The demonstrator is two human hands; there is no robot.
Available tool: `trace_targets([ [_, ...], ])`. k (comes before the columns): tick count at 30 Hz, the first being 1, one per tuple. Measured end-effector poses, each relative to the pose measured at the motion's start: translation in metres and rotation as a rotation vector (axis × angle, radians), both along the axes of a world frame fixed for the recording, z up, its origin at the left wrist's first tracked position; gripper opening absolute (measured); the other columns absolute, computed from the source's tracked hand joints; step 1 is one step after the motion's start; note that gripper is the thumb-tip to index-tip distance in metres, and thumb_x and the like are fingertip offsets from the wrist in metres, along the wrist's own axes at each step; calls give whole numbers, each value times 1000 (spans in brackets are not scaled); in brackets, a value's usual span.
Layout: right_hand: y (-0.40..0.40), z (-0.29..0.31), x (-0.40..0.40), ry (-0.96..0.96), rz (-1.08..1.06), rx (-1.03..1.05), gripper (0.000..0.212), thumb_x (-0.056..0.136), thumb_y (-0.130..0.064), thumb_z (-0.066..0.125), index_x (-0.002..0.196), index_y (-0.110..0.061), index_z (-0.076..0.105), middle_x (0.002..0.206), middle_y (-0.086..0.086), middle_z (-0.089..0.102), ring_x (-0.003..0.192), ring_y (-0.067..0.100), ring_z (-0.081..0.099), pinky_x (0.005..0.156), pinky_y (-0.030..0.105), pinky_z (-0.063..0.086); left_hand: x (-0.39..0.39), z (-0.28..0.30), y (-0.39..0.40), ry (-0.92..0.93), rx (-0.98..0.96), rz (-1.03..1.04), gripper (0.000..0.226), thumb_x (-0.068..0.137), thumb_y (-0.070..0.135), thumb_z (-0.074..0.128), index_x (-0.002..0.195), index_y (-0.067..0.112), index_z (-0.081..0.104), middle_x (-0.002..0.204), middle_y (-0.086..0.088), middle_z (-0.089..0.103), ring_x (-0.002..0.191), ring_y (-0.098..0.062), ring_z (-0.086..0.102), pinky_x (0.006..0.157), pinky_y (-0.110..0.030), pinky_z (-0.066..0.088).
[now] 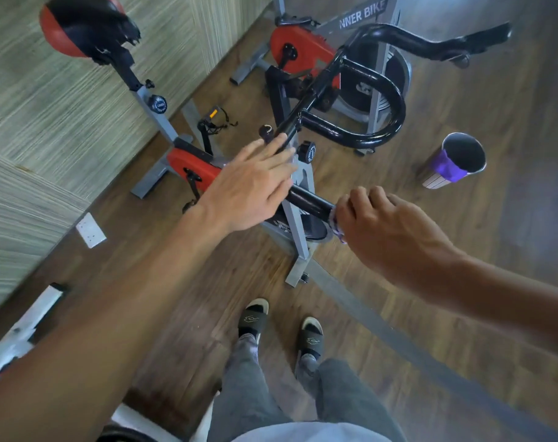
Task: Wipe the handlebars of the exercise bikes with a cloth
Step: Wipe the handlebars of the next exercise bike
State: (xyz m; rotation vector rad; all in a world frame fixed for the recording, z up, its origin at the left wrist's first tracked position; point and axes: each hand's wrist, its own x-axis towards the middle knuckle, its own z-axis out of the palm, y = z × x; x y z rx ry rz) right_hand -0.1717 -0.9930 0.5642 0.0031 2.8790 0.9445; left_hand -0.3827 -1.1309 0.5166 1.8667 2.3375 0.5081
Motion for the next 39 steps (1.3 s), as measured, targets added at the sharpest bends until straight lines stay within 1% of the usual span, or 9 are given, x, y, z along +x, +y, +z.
trace_targets([
  [7, -13, -15, -13, 8, 0, -1, 30, 98, -10, 35, 107, 2, 61, 92, 21, 61, 80, 34, 61, 69, 40, 51, 33, -14, 6, -34, 40, 128, 39, 104, 34, 36, 108, 11, 67, 115, -4, 68, 139, -23, 43, 125, -33, 5],
  [10, -19, -23, -25, 25, 7, 17, 34, 107, -29, 43, 115, 2, 55, 100, 21, 63, 89, 35, 65, 74, 40, 53, 31, -17, 11, 5, 119, 136, 31, 102, 30, 38, 87, 14, 61, 86, 7, 55, 109, -20, 54, 125, -39, 17],
  [13, -18, -29, -27, 69, 18, 47, 34, 109, -29, 39, 117, 2, 50, 102, 20, 61, 91, 35, 64, 70, 39, 50, 29, -26, 20, -5, 261, 136, 26, 100, 17, 44, 74, 22, 45, 68, 19, 35, 79, -11, 42, 121, -42, 26],
  [18, -7, -45, -21, 247, 139, 122, 14, 97, -13, 50, 90, -6, 60, 77, 13, 57, 68, 29, 60, 52, 33, 42, 30, -49, 28, -56, 501, 128, 35, 97, 14, 39, 64, 7, 47, 59, 4, 42, 67, -19, 41, 94, -40, 42],
  [23, -1, -74, -24, 593, 246, 248, 19, 79, -17, 72, 68, -13, 58, 61, 8, 51, 54, 25, 51, 52, 32, 22, 27, -74, 31, 14, 747, 103, 37, 96, 20, 38, 63, 5, 46, 59, -2, 46, 64, -24, 45, 70, -35, 35],
  [26, 7, -95, -32, 884, 549, 334, 18, 82, -11, 66, 71, -15, 53, 64, 6, 50, 56, 27, 50, 50, 32, 33, 25, -87, 33, 59, 905, 119, 39, 93, 24, 37, 61, 3, 44, 57, -6, 45, 62, -30, 44, 61, -42, 34],
  [31, 13, -102, -29, 1019, 873, 424, 12, 99, -7, 57, 97, -10, 68, 85, 7, 65, 72, 31, 62, 61, 44, 53, 22, -98, 32, 96, 1093, 183, 32, 85, 6, 49, 53, 7, 46, 55, -16, 41, 55, -21, 34, 52, -36, 27],
  [34, 13, -115, -15, 1214, 964, 347, 16, 101, -10, 60, 109, -5, 74, 104, 13, 73, 91, 35, 69, 79, 42, 57, 31, -103, 30, 49, 1175, 210, 43, 89, 22, 42, 53, 0, 48, 55, -24, 41, 52, -24, 34, 50, -38, 28],
  [39, 21, -129, -2, 1591, 936, 28, 26, 100, -8, 65, 121, 8, 68, 122, 27, 65, 114, 41, 62, 104, 43, 48, 49, -100, 28, -14, 1146, 268, 46, 99, 13, 44, 59, -7, 47, 49, -4, 34, 46, -10, 28, 43, -21, 24],
])
